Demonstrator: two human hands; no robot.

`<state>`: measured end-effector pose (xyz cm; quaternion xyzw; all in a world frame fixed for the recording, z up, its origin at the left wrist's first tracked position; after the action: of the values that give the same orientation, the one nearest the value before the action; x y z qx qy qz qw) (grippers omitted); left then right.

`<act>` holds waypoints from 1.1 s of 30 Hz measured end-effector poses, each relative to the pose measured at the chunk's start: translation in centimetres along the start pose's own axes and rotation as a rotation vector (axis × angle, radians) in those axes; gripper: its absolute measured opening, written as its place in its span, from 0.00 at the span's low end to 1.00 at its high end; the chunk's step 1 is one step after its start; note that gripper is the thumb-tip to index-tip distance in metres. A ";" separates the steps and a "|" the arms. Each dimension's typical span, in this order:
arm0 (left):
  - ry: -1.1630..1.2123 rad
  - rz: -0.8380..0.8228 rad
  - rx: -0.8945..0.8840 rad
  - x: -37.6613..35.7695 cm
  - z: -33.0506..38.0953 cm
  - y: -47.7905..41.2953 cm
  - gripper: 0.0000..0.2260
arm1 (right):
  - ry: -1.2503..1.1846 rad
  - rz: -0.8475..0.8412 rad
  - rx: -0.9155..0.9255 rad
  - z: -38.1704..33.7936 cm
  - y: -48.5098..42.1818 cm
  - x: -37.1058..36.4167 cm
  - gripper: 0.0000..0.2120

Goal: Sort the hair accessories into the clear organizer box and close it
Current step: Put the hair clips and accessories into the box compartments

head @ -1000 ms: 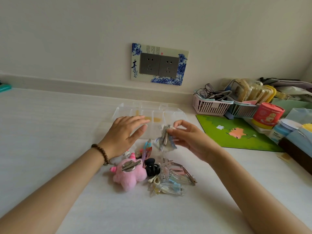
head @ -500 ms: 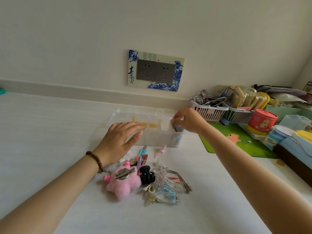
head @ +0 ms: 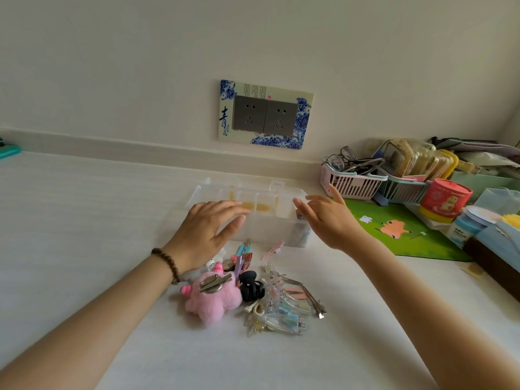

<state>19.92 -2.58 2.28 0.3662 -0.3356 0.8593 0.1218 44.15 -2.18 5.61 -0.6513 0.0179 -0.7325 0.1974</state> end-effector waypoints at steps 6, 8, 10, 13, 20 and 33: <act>-0.048 -0.004 0.039 -0.3 1.1 0.2 0.36 | -0.116 0.224 -0.007 0.1 2.1 -0.1 0.28; -0.052 -0.015 0.046 -0.3 1.0 0.2 0.36 | -0.217 0.296 0.049 -0.6 2.5 1.0 0.20; -0.054 -0.024 0.046 -0.3 0.9 0.2 0.35 | -0.276 0.248 0.137 -2.0 2.8 1.6 0.15; -0.056 -0.024 0.042 -0.3 0.9 0.3 0.36 | -0.179 0.371 0.240 -3.2 3.3 1.7 0.09; 0.041 -0.015 -0.024 0.2 0.6 0.4 0.32 | -0.192 0.017 0.177 -3.8 3.8 -0.2 0.12; 0.031 0.070 -0.027 0.9 -0.3 0.6 0.31 | -0.528 -0.011 0.109 -3.4 3.8 -0.8 0.09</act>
<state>18.86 -2.82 2.49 0.3392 -0.3579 0.8639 0.1021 41.96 -6.23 3.25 -0.8083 -0.0772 -0.5382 0.2260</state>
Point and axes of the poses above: each hand's wrist, its own y-axis away from the middle knuckle, its own x-axis out of the back of the hand, z = x × y, the point moved 2 cm from there along -y, towards the middle knuckle, and after that the axes turned 14 degrees about y, right-handed, at the moved point
